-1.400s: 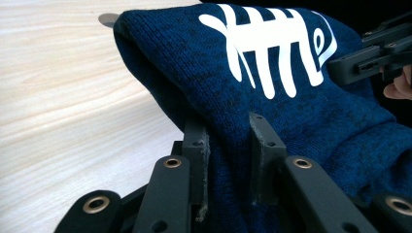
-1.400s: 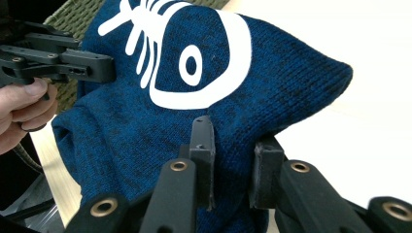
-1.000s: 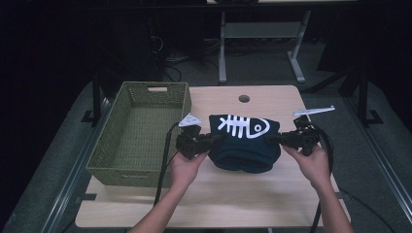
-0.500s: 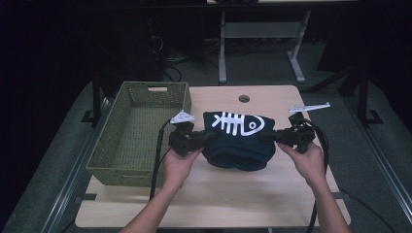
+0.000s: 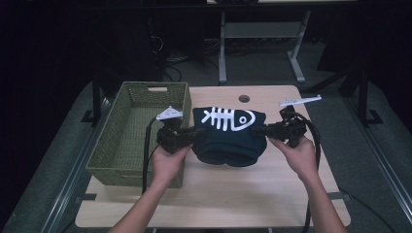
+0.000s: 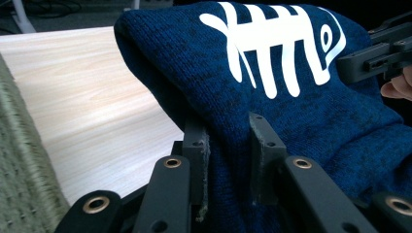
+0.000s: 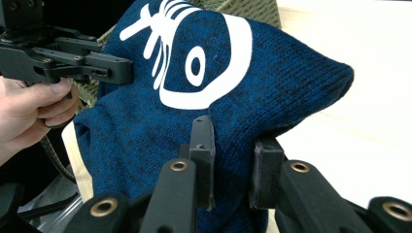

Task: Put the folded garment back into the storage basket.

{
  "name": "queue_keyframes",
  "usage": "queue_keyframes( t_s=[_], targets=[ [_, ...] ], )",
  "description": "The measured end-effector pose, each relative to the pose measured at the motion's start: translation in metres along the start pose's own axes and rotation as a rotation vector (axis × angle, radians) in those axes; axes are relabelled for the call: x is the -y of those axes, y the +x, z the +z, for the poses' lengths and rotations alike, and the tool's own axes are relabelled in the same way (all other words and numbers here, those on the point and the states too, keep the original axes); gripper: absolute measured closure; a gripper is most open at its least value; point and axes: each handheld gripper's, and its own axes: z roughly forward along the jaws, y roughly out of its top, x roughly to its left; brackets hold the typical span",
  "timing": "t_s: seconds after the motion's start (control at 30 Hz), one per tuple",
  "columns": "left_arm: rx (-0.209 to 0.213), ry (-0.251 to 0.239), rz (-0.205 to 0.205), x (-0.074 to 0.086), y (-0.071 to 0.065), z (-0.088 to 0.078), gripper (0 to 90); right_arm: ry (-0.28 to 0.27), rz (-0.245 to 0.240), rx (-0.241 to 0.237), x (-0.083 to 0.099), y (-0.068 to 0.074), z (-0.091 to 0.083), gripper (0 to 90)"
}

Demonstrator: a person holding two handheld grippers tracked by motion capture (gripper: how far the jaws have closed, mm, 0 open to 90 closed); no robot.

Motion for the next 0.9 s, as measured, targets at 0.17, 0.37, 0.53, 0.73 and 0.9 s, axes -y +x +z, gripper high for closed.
queue_keyframes(
  t_s=[0.17, 0.37, 0.53, 0.73, 0.9],
  targets=[
    [-0.003, 0.002, 0.005, -0.003, 0.004, -0.008, 72.8, 0.0, -0.002, -0.007, -0.006, 0.005, 0.005, 75.7],
    [0.001, 0.001, -0.003, -0.004, 0.009, -0.016, 72.8, 0.003, -0.003, -0.024, -0.011, 0.01, 0.01, 75.7],
    [-0.004, -0.007, -0.011, -0.006, 0.015, -0.024, 72.9, -0.003, -0.014, -0.03, -0.019, 0.017, 0.013, 75.5],
    [-0.015, -0.014, -0.009, -0.01, 0.019, -0.034, 72.9, -0.002, -0.023, -0.037, -0.028, 0.023, 0.018, 75.6],
    [-0.017, -0.011, -0.01, -0.012, 0.022, -0.039, 72.9, -0.003, -0.027, -0.042, -0.032, 0.027, 0.021, 75.6]
  ],
)
